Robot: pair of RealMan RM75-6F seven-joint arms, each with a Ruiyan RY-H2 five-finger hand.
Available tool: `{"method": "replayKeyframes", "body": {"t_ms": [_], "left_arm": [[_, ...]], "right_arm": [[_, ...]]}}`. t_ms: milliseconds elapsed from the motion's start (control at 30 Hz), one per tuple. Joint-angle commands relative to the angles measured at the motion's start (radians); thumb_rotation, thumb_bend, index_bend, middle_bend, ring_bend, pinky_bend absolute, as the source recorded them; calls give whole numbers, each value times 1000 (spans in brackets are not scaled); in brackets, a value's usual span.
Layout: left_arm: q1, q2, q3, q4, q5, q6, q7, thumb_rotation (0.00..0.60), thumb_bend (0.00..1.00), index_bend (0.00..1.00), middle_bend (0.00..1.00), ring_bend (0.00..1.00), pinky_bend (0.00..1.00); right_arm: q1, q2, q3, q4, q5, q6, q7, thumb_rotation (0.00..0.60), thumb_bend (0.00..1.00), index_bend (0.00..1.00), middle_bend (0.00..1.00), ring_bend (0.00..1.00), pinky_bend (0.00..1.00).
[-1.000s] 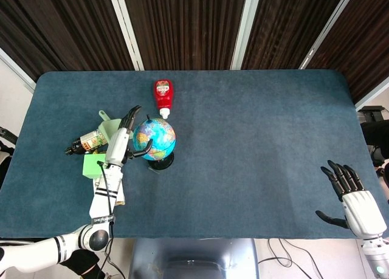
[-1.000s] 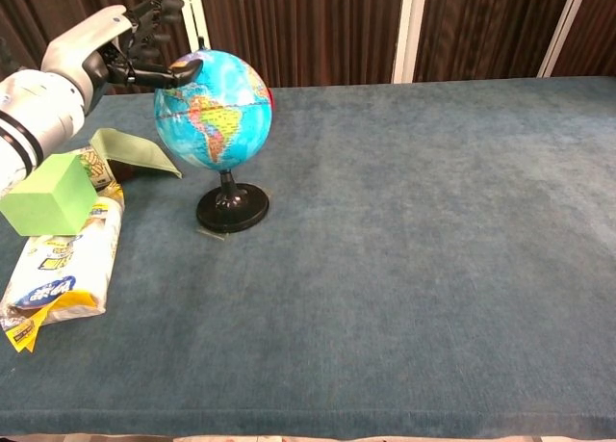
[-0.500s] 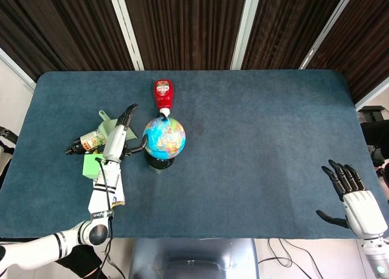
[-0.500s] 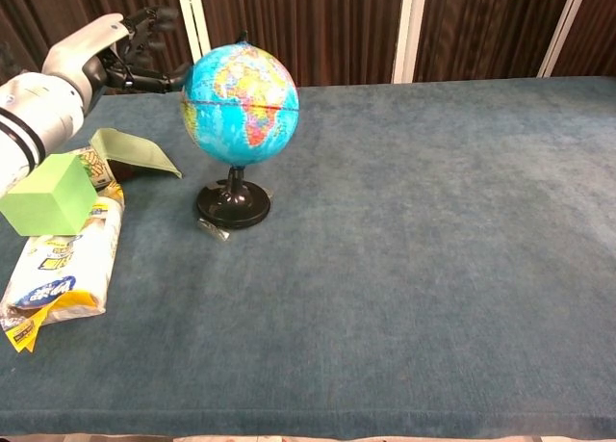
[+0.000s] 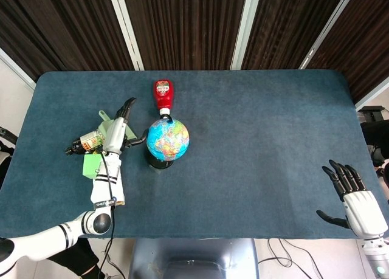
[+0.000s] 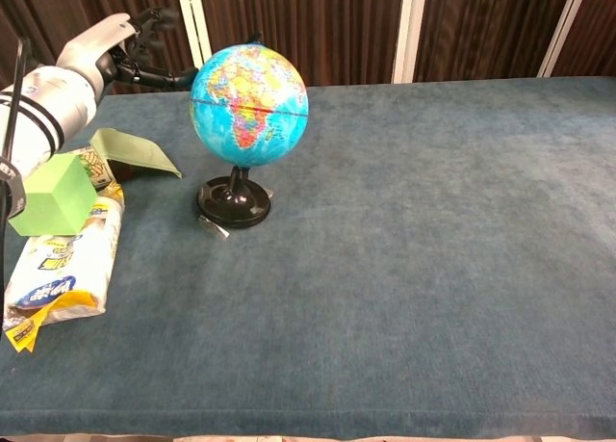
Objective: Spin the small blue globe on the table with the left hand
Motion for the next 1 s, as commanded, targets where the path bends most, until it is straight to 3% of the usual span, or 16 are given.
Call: {"method": "replayKeyframes", "body": {"t_ms": [33, 200, 500, 633, 767, 867, 1000], "left_arm": [[6, 5, 1, -1, 8, 14, -2, 597, 360, 0, 0, 0, 0], [18, 16, 2, 2, 20, 36, -11, 594, 378, 0, 0, 0, 0], [99, 110, 49, -125, 90, 105, -20, 590, 377, 0, 0, 0, 0], [155, 177, 105, -199, 169, 170, 13, 585, 378, 0, 0, 0, 0], [234, 290, 201, -329, 248, 197, 33, 588, 378, 0, 0, 0, 0], [310, 397, 322, -435, 357, 219, 35, 598, 377, 0, 0, 0, 0], [410, 460, 475, -436, 529, 318, 126, 599, 376, 0, 0, 0, 0]], "right_arm": [[0, 0, -1, 0, -1, 0, -1, 600, 31, 0, 0, 0, 0], [-1, 0, -1, -1, -3, 2, -1, 600, 31, 0, 0, 0, 0], [-2, 0, -1, 1, -5, 4, -1, 600, 31, 0, 0, 0, 0], [-1, -1, -3, 1, -7, 1, -8, 600, 31, 0, 0, 0, 0], [0, -4, -7, -4, -10, -9, -25, 600, 31, 0, 0, 0, 0], [2, -7, -11, -10, -10, -20, -44, 600, 31, 0, 0, 0, 0], [5, -11, -13, -21, -5, -36, -66, 600, 31, 0, 0, 0, 0]]}}
